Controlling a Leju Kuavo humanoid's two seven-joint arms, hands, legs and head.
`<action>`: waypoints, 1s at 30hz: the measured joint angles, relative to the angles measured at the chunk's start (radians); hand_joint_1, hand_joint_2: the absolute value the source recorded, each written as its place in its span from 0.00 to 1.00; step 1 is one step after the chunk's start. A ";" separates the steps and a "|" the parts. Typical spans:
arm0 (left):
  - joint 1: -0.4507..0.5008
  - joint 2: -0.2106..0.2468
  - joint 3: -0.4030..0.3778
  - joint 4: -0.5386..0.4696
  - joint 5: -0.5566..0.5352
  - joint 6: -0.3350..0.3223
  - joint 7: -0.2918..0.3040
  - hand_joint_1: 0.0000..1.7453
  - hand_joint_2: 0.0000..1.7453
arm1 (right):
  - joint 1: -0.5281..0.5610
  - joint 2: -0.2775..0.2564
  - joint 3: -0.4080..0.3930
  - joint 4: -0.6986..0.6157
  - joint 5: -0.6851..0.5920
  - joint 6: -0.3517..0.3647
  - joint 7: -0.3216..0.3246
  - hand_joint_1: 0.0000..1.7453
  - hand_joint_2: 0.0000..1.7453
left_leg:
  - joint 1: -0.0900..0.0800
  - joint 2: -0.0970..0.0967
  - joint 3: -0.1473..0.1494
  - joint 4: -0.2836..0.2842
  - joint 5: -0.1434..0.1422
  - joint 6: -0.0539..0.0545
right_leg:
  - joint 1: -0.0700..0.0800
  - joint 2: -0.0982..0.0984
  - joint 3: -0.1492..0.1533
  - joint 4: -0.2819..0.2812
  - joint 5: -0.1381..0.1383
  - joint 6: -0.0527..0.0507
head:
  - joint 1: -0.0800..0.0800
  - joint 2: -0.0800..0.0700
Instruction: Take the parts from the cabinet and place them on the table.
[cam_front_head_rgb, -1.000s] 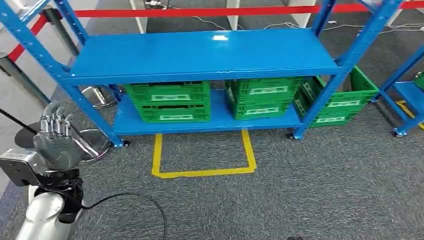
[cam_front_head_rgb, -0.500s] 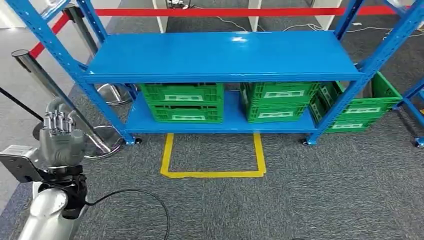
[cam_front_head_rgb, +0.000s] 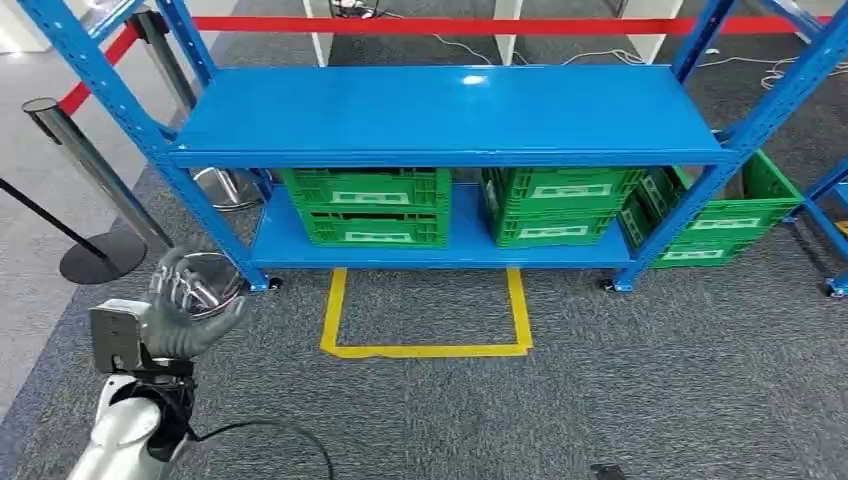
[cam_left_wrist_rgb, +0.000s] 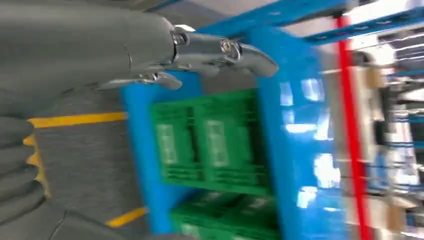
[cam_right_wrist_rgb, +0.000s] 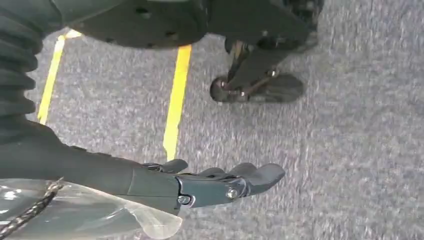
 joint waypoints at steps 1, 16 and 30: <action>-0.002 0.000 0.000 0.017 0.000 -0.005 0.004 0.00 1.00 | 0.006 -0.005 0.019 -0.002 -0.019 0.000 0.004 0.00 1.00 | 0.000 0.000 0.003 -0.003 -0.001 0.006 | 0.001 0.001 -0.011 0.029 -0.020 0.002 | 0.003 0.000; 0.022 0.014 0.032 0.271 0.021 -0.075 0.116 0.00 0.00 | 0.123 -0.040 0.356 -0.002 -0.366 -0.005 0.057 0.00 1.00 | -0.004 -0.003 -0.001 0.036 -0.041 -0.031 | -0.006 0.002 -0.013 0.000 0.027 -0.026 | 0.004 0.000; 0.149 0.027 0.061 0.615 0.039 -0.128 0.202 0.00 0.00 | 0.095 -0.072 0.623 -0.100 -0.623 -0.006 0.101 0.00 0.00 | -0.006 -0.001 0.028 -0.003 -0.023 -0.001 | 0.003 -0.003 0.001 -0.009 0.020 0.002 | 0.003 0.000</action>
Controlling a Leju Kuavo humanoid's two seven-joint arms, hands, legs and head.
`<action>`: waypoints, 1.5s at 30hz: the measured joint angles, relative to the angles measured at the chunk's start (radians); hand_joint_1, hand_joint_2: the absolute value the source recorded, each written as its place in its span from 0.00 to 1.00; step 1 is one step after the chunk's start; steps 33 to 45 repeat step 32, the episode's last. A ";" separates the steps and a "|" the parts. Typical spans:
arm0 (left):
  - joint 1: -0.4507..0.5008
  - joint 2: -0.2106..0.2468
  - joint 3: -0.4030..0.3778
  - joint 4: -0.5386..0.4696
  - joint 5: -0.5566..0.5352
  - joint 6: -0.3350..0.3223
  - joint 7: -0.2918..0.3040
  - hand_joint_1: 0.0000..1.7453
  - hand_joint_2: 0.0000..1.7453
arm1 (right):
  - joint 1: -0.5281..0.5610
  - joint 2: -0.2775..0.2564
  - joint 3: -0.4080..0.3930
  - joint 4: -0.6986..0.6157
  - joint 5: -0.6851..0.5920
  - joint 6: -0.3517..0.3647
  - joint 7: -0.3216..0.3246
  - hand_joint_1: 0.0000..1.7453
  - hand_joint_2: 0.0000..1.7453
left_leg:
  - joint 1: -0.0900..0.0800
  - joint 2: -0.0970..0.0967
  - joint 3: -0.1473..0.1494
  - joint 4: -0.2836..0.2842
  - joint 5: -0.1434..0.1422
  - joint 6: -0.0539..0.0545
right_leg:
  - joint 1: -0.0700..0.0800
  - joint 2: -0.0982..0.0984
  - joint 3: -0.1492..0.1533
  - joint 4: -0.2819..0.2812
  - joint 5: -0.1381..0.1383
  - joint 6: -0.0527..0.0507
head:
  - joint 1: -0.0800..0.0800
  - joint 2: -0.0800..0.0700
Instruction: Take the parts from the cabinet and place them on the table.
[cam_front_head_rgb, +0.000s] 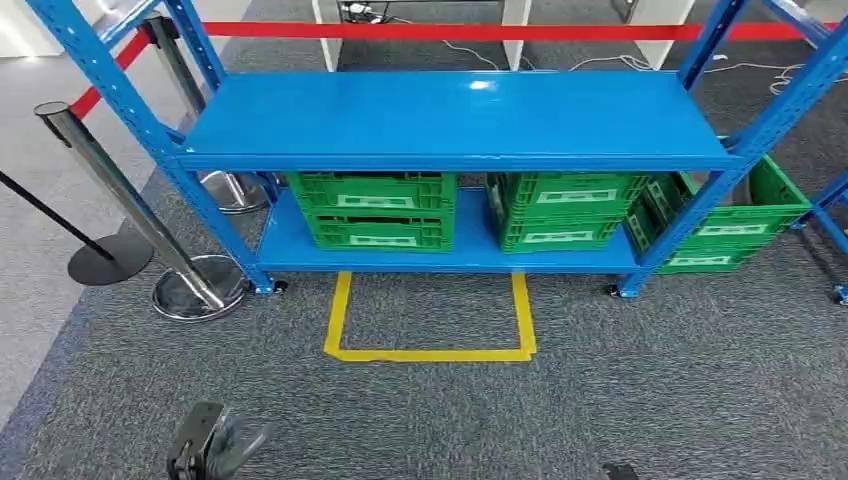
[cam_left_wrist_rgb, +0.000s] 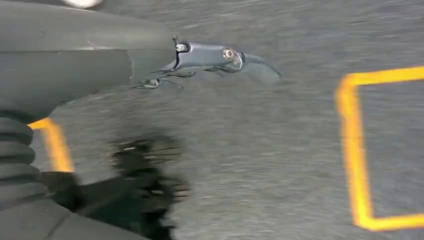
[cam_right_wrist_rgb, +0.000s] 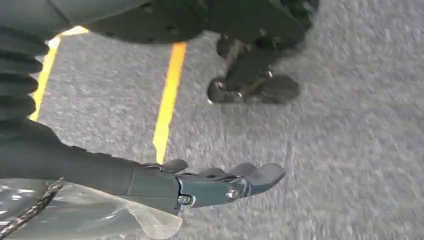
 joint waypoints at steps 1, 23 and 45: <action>0.001 -0.001 0.003 0.016 0.001 -0.004 0.006 0.00 0.00 | 0.010 -0.007 0.024 0.000 -0.024 0.000 0.000 0.00 0.00 | 0.005 0.003 0.005 -0.009 0.006 0.006 | -0.002 0.003 -0.015 0.020 -0.018 0.002 | 0.002 0.000; 0.058 0.010 0.044 0.337 0.021 -0.071 0.114 0.00 0.00 | 0.073 -0.050 0.363 -0.030 -0.350 -0.006 0.052 0.00 1.00 | 0.010 0.000 -0.098 0.258 -0.118 -0.042 | -0.007 0.000 0.008 -0.003 -0.002 -0.037 | 0.003 0.000; 0.063 0.007 0.046 0.416 0.023 -0.075 0.122 0.00 0.00 | 0.065 -0.062 0.394 -0.073 -0.385 -0.006 0.059 0.00 0.00 | 0.015 -0.018 0.021 0.009 -0.028 -0.035 | 0.002 -0.009 0.013 0.004 -0.020 -0.019 | 0.010 0.000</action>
